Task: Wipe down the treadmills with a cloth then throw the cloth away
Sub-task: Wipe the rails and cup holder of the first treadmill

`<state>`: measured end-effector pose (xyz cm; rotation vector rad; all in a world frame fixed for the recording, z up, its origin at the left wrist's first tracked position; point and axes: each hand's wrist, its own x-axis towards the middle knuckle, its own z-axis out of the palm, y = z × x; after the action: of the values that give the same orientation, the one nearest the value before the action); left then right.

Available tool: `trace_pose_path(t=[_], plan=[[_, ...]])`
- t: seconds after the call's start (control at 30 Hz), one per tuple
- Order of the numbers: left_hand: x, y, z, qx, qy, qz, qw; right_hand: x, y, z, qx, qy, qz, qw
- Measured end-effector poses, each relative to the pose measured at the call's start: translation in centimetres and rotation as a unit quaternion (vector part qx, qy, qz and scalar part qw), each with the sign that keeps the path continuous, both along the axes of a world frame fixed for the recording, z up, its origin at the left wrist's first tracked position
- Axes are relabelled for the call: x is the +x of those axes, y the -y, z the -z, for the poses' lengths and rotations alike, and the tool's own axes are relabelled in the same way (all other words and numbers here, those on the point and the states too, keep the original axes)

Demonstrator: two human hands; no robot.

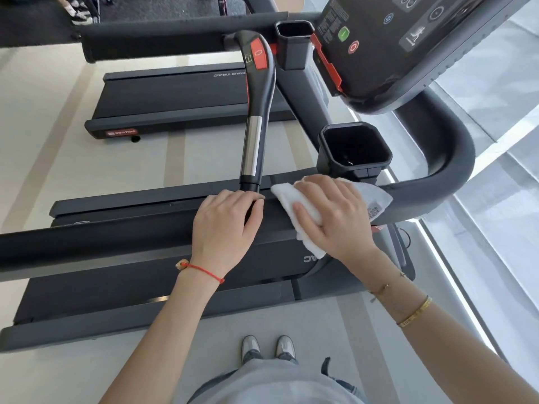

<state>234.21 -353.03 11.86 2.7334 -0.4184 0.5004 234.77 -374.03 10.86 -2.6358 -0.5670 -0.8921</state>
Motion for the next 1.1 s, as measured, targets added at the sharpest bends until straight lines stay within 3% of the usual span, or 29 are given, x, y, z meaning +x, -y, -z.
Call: trace_pose_path(t=[0.23,0.43,0.57,1.1], plan=[[0.0,0.2,0.0,-0.003,-0.003,-0.006,1.000,0.2,0.5,0.0,0.059,-0.009,0.099,0.993],[0.0,0.4,0.2,-0.004,0.009,-0.017,1.000,-0.2,0.4,0.3,0.039,0.000,0.028,0.999],[-0.2,0.4,-0.1,-0.002,0.001,-0.016,1.000,0.3,3.9,-0.2,0.073,-0.012,0.052,0.996],[-0.9,6.4,-1.2,-0.057,-0.052,0.018,0.997,-0.9,6.8,0.6,0.011,-0.040,-0.010,0.999]])
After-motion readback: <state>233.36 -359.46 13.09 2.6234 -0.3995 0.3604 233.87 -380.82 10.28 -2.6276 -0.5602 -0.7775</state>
